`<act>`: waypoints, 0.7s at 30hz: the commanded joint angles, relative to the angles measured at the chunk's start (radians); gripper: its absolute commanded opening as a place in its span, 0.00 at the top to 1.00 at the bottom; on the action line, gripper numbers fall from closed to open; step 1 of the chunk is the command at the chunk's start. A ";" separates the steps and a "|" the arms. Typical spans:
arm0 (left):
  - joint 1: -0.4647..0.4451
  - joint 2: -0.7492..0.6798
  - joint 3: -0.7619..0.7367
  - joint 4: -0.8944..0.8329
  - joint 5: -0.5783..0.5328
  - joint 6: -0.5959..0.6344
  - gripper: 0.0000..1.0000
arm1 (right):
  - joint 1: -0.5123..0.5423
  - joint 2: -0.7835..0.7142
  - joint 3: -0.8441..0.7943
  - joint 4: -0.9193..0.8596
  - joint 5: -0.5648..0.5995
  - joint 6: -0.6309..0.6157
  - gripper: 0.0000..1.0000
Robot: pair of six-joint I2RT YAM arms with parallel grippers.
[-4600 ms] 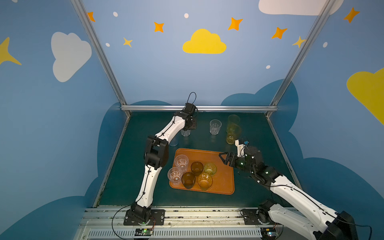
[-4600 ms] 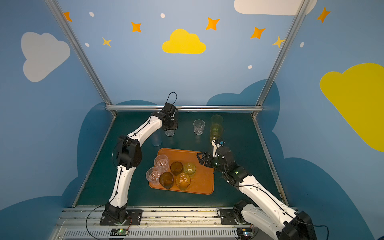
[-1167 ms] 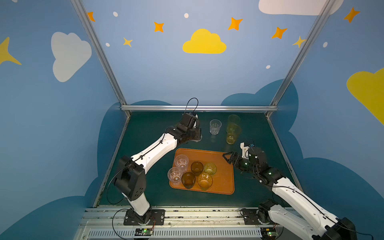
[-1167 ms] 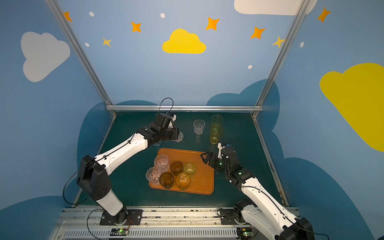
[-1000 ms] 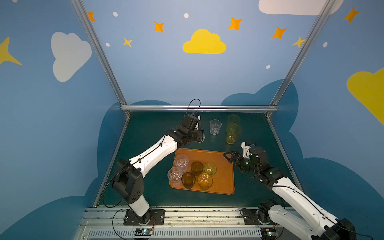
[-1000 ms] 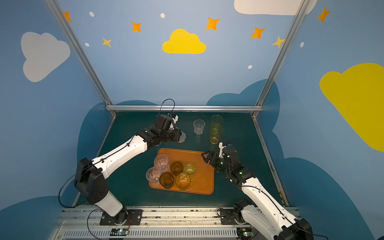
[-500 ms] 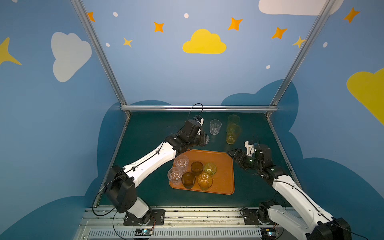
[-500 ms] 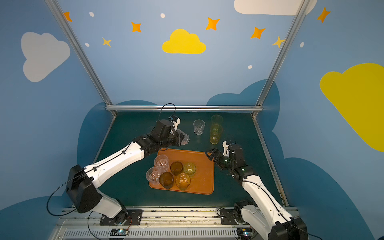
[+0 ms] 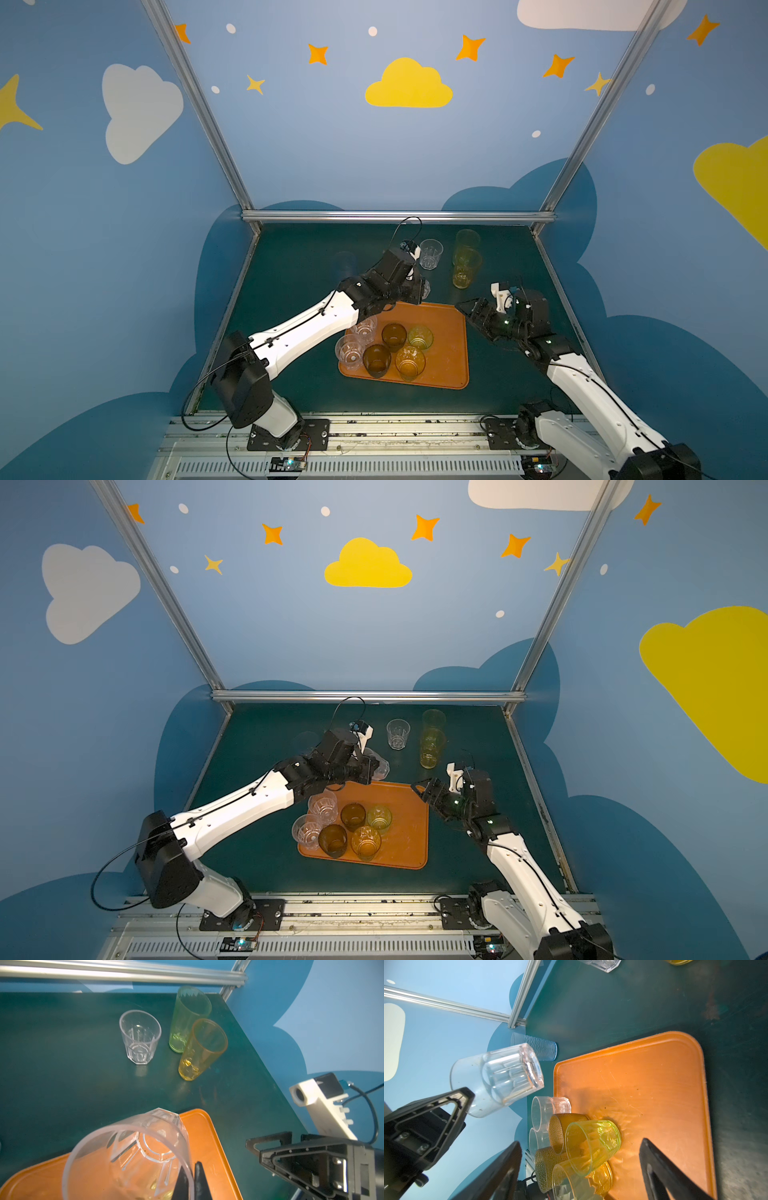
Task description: Place the glasses into the tray
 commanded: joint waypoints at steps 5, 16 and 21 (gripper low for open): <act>-0.085 -0.081 0.005 -0.017 -0.007 -0.021 0.96 | -0.030 -0.093 -0.045 -0.022 -0.012 0.009 0.13; -0.207 -0.105 0.028 -0.134 -0.035 0.039 0.96 | -0.075 -0.236 -0.077 -0.195 0.086 -0.076 0.13; -0.261 -0.112 0.022 -0.193 -0.032 0.044 0.96 | -0.099 -0.266 -0.069 -0.241 0.081 -0.100 0.13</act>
